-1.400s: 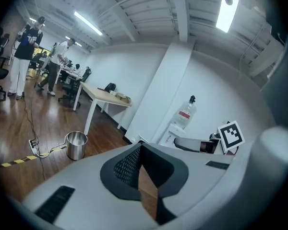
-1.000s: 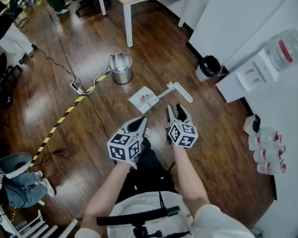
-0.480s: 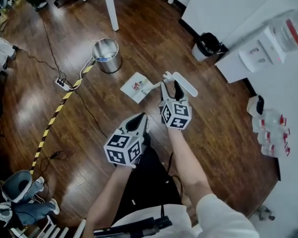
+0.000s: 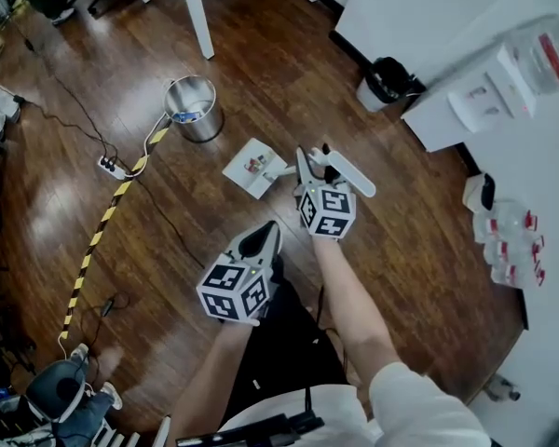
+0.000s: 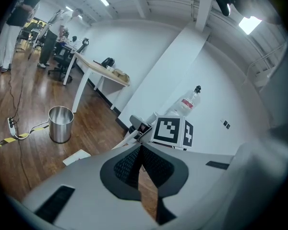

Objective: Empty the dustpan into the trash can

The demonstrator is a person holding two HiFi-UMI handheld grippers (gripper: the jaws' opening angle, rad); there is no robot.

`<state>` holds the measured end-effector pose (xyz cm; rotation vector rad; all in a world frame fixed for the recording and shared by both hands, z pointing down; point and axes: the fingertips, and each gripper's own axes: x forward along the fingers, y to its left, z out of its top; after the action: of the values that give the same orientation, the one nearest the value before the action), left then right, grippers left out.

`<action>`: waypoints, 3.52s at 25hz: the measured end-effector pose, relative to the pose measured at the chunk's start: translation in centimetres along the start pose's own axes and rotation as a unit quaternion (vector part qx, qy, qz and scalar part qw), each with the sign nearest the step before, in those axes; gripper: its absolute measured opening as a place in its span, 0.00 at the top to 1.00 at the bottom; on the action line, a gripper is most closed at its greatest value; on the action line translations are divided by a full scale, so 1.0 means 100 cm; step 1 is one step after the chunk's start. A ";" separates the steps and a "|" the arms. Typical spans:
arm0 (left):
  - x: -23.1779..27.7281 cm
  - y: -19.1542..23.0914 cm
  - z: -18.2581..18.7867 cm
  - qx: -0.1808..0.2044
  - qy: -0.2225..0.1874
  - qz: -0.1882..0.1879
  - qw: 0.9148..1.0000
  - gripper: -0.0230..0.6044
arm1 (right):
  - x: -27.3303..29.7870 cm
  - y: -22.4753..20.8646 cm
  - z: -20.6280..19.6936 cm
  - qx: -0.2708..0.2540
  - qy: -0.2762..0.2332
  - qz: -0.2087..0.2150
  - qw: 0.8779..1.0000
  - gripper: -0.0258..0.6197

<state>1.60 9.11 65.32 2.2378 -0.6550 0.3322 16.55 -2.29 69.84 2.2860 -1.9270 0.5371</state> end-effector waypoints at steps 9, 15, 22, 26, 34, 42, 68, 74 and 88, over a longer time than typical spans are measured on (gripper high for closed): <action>-0.004 0.011 0.012 -0.013 -0.001 0.004 1.000 0.98 | 0.010 0.006 0.001 0.017 0.023 0.030 0.999 0.67; -0.003 0.009 0.017 -0.016 -0.002 0.001 1.000 0.98 | 0.011 0.002 -0.001 0.018 0.036 0.027 0.999 0.67; 0.007 0.014 0.022 -0.020 0.006 0.005 1.000 0.98 | 0.029 -0.008 0.010 0.019 0.038 0.025 0.999 0.68; 0.011 0.024 0.034 -0.023 0.007 0.014 1.000 0.98 | 0.043 -0.014 0.020 0.026 0.032 0.013 0.999 0.68; 0.013 0.053 0.063 -0.031 0.011 0.036 0.999 0.98 | 0.078 -0.017 0.060 0.040 0.021 -0.005 0.999 0.67; 0.020 0.078 0.089 -0.048 0.006 0.056 0.997 0.98 | 0.086 -0.017 0.107 0.023 0.011 0.020 0.999 0.67; 0.035 0.123 0.232 -0.001 -0.038 0.095 0.995 0.98 | 0.161 -0.020 0.373 -0.053 0.013 0.199 0.978 0.68; 0.039 0.148 0.263 -0.008 -0.046 0.097 0.994 0.98 | 0.178 -0.003 0.439 -0.074 -0.004 0.227 0.971 0.68; 0.033 0.206 0.323 -0.032 -0.082 0.142 0.986 0.98 | 0.279 0.071 0.523 -0.113 -0.014 0.307 0.945 0.68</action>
<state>-5.95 -27.80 57.45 2.1267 -1.0634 0.2652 23.87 -45.46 29.26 1.5402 -2.5575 0.3033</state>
